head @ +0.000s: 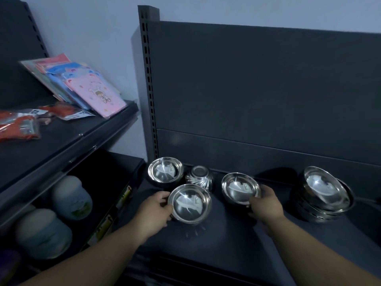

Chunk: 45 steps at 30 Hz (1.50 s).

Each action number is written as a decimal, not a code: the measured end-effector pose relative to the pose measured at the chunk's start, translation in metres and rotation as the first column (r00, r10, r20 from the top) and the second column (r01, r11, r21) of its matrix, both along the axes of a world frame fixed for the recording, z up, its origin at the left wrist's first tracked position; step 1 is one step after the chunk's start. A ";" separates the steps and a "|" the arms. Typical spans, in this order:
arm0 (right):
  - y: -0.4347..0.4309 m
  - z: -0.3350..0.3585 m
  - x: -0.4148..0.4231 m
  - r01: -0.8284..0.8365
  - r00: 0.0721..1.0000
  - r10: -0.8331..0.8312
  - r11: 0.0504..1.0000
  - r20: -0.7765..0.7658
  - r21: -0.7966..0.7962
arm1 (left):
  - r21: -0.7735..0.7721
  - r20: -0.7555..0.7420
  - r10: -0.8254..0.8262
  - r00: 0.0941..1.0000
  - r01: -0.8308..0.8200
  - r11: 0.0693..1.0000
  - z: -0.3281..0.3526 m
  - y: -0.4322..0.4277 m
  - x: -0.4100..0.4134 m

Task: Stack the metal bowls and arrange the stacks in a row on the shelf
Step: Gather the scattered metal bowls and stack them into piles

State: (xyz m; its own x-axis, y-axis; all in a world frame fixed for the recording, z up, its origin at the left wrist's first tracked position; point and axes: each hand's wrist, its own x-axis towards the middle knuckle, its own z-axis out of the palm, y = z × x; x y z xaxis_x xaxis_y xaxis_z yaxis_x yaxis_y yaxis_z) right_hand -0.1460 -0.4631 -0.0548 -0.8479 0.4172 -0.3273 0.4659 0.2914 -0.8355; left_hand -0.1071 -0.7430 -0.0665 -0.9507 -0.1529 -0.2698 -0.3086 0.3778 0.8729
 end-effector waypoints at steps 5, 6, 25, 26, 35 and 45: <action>0.008 0.002 0.002 0.072 0.991 -0.085 0.990 -0.106 -0.122 | 0.052 0.016 -0.042 0.999 0.041 0.998 -0.001 0.017 -0.001; 0.010 0.003 0.002 0.066 0.985 -0.083 0.991 -0.151 -0.113 | 0.058 0.015 -0.053 0.998 0.052 0.997 -0.001 0.022 -0.001; -0.027 0.023 0.021 -0.349 0.921 0.368 0.925 -0.127 0.148 | 0.014 -0.050 -0.058 0.997 0.059 0.998 0.013 0.045 -0.004; -0.027 0.023 0.022 -0.354 0.917 0.377 0.920 -0.129 0.171 | -0.018 -0.058 -0.063 0.996 0.062 0.998 0.012 0.046 -0.004; -0.019 0.019 0.012 -0.376 0.897 0.424 0.881 -0.126 0.288 | -0.106 -0.089 -0.065 0.994 0.055 0.993 0.003 0.049 -0.004; -0.044 0.041 -0.025 -0.457 0.843 0.514 0.840 -0.158 0.292 | -0.244 -0.270 0.138 0.953 -0.207 0.948 0.009 0.017 -0.026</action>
State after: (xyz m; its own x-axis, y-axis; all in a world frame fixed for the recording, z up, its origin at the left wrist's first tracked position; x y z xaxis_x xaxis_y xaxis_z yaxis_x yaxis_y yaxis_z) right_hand -0.1713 -0.5068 -0.0134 -0.9982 -0.0278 -0.0531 0.0237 0.6300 -0.7762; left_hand -0.1329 -0.7259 -0.0579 -0.9342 -0.3542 0.0431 -0.1778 0.5667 0.8045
